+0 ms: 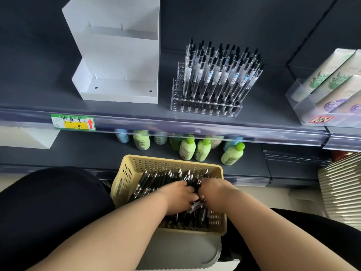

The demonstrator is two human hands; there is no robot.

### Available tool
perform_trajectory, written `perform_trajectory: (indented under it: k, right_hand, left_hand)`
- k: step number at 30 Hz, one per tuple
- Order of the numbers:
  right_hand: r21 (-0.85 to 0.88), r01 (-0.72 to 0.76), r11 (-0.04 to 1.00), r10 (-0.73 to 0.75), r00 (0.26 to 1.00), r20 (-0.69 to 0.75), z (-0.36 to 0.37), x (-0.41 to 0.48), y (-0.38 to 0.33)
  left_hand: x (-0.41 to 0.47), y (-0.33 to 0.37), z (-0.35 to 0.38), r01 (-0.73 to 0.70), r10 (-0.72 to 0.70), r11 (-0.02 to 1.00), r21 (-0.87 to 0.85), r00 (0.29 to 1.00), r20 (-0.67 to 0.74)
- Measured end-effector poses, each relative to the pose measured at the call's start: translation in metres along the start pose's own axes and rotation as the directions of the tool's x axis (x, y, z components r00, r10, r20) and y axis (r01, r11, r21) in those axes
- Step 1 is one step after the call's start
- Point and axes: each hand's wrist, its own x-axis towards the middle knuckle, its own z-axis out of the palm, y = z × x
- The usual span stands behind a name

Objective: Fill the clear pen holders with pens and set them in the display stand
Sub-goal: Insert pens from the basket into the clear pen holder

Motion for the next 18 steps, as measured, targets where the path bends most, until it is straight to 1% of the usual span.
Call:
perform_trajectory:
  k: [2,4,6,9,11,13,16,18]
  right_hand:
    - [0.119,0.006,0.993,-0.003,1.000,-0.030,-0.006,-0.008,0.007]
    - [0.293,-0.004,0.956,0.021,0.998,-0.053,-0.013,-0.015,0.015]
    - [0.463,-0.005,0.886,0.048,0.996,-0.080,-0.018,-0.021,0.024]
    - [0.660,-0.017,0.751,0.073,0.996,-0.057,-0.023,-0.027,0.034]
    - [0.714,-0.021,0.700,0.083,0.995,-0.052,-0.024,-0.028,0.039]
    - [0.732,-0.029,0.681,0.094,0.994,-0.048,-0.025,-0.027,0.043]
    - [0.714,-0.072,0.696,0.125,0.992,-0.022,-0.026,-0.024,0.044]
    - [0.678,-0.090,0.730,0.138,0.990,-0.018,-0.025,-0.021,0.043]
  left_hand:
    - [-0.001,-0.002,0.002,-0.011,0.011,1.000,0.014,1.000,-0.009]
    - [-0.003,-0.004,0.003,-0.057,0.057,0.998,0.012,0.998,-0.022]
    - [-0.005,-0.005,0.002,-0.104,0.104,0.995,0.003,0.993,-0.060]
    - [-0.007,-0.004,0.005,-0.163,0.165,0.986,0.032,0.980,-0.112]
    - [-0.005,-0.001,0.006,-0.174,0.181,0.983,0.064,0.975,-0.131]
    - [-0.003,0.003,0.005,-0.204,0.216,0.974,0.095,0.965,-0.147]
    - [-0.003,0.007,0.001,-0.296,0.318,0.936,0.190,0.943,-0.099]
    - [-0.004,0.009,-0.002,-0.318,0.343,0.917,0.243,0.937,-0.070]
